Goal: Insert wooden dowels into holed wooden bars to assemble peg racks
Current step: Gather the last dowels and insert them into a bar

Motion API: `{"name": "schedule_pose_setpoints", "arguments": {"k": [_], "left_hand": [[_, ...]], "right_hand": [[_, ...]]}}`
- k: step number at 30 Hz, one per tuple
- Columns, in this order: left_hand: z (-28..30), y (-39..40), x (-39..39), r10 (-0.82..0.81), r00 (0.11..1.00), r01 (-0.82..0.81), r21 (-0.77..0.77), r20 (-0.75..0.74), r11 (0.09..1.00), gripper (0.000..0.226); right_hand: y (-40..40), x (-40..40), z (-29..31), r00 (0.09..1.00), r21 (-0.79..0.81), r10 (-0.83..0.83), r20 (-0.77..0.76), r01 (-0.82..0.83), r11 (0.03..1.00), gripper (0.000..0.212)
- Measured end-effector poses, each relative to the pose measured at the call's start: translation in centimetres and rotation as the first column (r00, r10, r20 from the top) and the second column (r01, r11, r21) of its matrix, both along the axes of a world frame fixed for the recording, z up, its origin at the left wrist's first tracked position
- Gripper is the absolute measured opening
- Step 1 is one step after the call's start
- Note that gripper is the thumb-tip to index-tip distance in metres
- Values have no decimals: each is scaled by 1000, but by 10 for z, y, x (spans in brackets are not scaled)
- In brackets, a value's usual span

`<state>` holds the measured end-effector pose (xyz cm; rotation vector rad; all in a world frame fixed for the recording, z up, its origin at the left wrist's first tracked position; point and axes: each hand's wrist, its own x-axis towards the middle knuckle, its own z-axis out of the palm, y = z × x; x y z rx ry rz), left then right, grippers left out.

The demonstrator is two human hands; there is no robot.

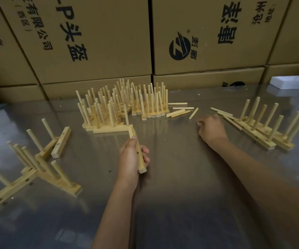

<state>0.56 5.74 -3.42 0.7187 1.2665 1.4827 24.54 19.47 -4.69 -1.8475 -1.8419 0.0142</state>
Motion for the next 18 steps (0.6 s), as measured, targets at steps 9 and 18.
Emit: {"name": "schedule_pose_setpoints", "arguments": {"k": [9, 18], "left_hand": [[10, -12, -3, -379, 925, 378, -28, -41, 925, 35], [17, -22, 6, -603, 769, 602, -76, -211, 795, 37]], "right_hand": [[-153, -44, 11, 944, 286, 302, 129, -327, 901, 4], [-173, -49, 8, 908, 210, 371, -193, -331, 920, 13]]}}
